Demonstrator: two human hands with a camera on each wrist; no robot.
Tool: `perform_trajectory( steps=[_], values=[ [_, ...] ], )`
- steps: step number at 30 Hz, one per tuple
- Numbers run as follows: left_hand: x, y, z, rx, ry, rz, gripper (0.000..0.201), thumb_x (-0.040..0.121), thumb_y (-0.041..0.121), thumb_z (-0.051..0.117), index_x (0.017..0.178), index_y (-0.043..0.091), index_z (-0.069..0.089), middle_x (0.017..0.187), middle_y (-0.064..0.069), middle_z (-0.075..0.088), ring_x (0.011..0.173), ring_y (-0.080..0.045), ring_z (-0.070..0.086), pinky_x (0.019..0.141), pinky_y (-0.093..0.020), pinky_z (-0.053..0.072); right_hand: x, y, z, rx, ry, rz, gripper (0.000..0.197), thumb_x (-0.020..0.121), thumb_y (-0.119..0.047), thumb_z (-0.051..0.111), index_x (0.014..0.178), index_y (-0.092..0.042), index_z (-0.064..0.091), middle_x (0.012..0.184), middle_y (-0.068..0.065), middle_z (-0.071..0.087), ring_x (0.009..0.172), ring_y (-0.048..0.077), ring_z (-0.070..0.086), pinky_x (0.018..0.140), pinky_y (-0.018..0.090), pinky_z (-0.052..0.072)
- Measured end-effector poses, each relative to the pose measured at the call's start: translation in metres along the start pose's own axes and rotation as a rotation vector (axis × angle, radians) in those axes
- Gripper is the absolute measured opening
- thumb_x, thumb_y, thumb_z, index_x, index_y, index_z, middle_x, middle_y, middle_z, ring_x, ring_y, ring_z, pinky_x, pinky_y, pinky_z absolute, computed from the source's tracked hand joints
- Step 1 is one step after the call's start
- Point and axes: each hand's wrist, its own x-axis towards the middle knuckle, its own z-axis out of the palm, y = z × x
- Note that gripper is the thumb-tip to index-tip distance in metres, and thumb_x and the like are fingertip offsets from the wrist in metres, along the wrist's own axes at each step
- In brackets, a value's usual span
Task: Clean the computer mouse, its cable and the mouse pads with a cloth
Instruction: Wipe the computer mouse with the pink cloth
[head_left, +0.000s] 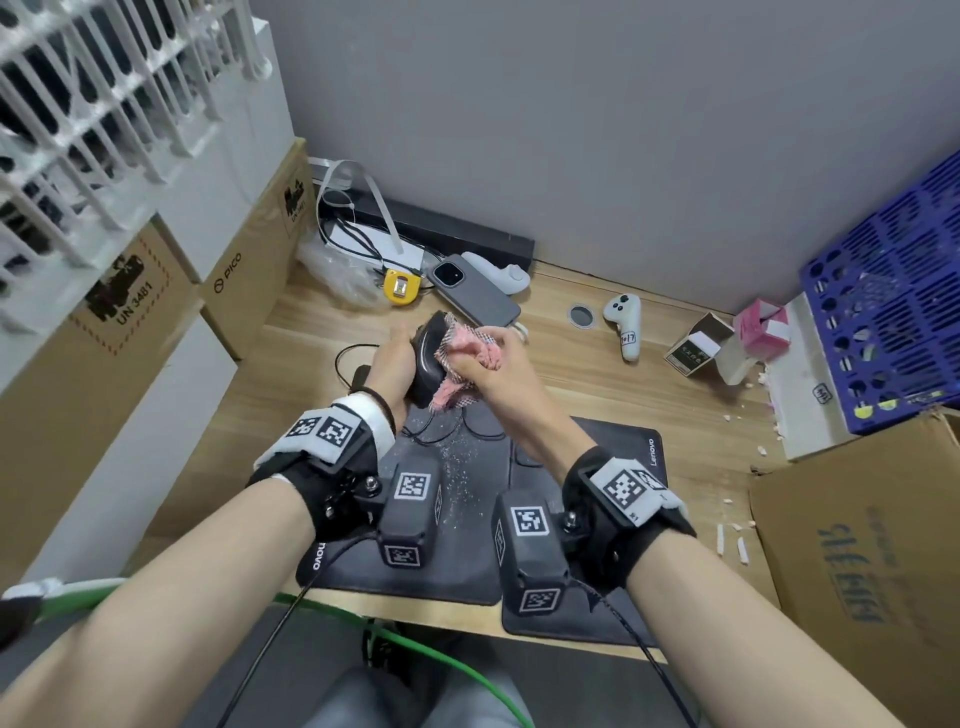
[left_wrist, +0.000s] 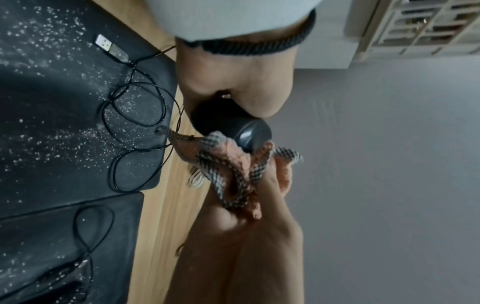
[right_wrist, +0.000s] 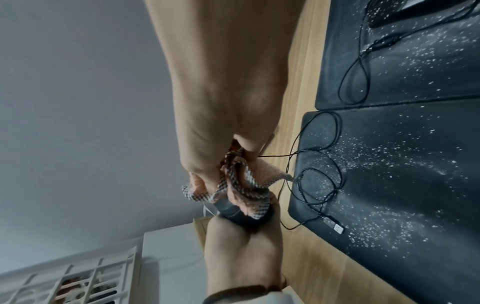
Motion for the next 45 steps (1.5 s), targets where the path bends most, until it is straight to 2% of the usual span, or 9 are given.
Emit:
perform_trajectory(
  steps=[6,13,21,29,32,34,37,39,45],
  values=[
    [-0.001,-0.003,-0.008,0.123,-0.221,0.018,0.054,0.083,0.059,0.054,0.104,0.012,0.072,0.105,-0.012,0.072,0.095,-0.027,0.068,0.089,-0.04,0.052,-0.01,0.002,-0.011,-0.06,-0.118,-0.026,0.05,0.086,-0.006,0.068,0.129,-0.01,0.042,0.099,-0.001,0.061,0.074,0.0,0.063,0.064,0.012,0.049],
    [-0.001,-0.002,-0.013,-0.334,-0.235,-0.119,0.036,0.097,0.044,0.045,0.097,0.013,0.064,0.085,-0.01,0.067,0.068,-0.022,0.065,0.061,-0.025,0.057,-0.001,-0.025,-0.044,0.021,0.039,-0.068,0.034,0.09,-0.002,0.061,0.122,0.0,0.048,0.118,0.022,0.063,0.094,0.02,0.065,0.085,0.032,0.056],
    [-0.016,0.0,0.008,-0.425,-0.357,-0.129,0.036,0.1,0.035,0.042,0.101,0.01,0.067,0.094,-0.007,0.071,0.076,-0.016,0.069,0.069,-0.026,0.057,0.011,-0.037,-0.006,-0.214,0.115,-0.254,0.031,0.084,-0.028,0.069,0.111,-0.016,0.06,0.1,0.0,0.068,0.093,0.02,0.066,0.089,0.045,0.053],
    [-0.02,-0.005,0.005,-0.408,-0.299,-0.203,0.037,0.1,0.036,0.032,0.087,0.013,0.058,0.067,-0.005,0.07,0.054,-0.014,0.068,0.048,-0.022,0.054,0.017,-0.029,0.003,-0.62,-0.121,-0.395,0.025,0.083,-0.025,0.072,0.106,-0.019,0.065,0.099,-0.005,0.066,0.094,0.012,0.057,0.084,0.032,0.044],
    [-0.019,-0.004,-0.002,-0.321,-0.248,-0.228,0.035,0.103,0.026,0.023,0.094,0.013,0.053,0.104,-0.012,0.066,0.061,-0.02,0.065,0.046,-0.02,0.051,0.009,-0.031,0.001,-0.591,-0.261,-0.444,0.021,0.082,-0.015,0.073,0.094,-0.03,0.063,0.087,-0.02,0.059,0.079,-0.008,0.053,0.073,0.011,0.037],
    [-0.022,-0.001,-0.005,-0.253,-0.177,-0.224,0.038,0.106,0.026,0.017,0.097,0.014,0.052,0.124,-0.016,0.053,0.066,-0.02,0.053,0.047,-0.021,0.048,0.008,-0.033,-0.002,-0.609,-0.316,-0.45,0.022,0.081,-0.017,0.075,0.101,-0.024,0.066,0.092,-0.017,0.06,0.084,-0.003,0.055,0.076,0.017,0.041],
    [-0.024,0.01,-0.004,-0.262,-0.291,-0.267,0.047,0.104,0.04,0.026,0.103,0.006,0.058,0.08,-0.021,0.068,0.056,-0.025,0.063,0.039,-0.02,0.048,0.009,-0.031,-0.013,-0.633,-0.33,-0.45,0.03,0.08,-0.018,0.077,0.108,-0.015,0.067,0.097,-0.01,0.061,0.092,0.01,0.058,0.084,0.027,0.044],
    [-0.024,0.014,-0.001,-0.281,-0.371,-0.273,0.054,0.101,0.048,0.031,0.094,0.002,0.059,0.069,-0.017,0.07,0.055,-0.024,0.069,0.043,-0.026,0.053,0.01,-0.026,-0.021,-0.627,-0.315,-0.435,0.029,0.08,-0.017,0.076,0.108,-0.015,0.067,0.093,-0.014,0.059,0.09,0.007,0.055,0.084,0.027,0.043],
    [-0.023,0.008,0.0,-0.251,-0.45,-0.154,0.046,0.102,0.037,0.034,0.097,0.006,0.067,0.1,-0.013,0.069,0.08,-0.02,0.068,0.069,-0.028,0.057,0.032,-0.021,-0.026,-0.634,-0.183,-0.393,0.018,0.082,-0.023,0.071,0.097,-0.027,0.061,0.087,-0.008,0.06,0.083,0.014,0.054,0.075,0.032,0.043]
  ],
)
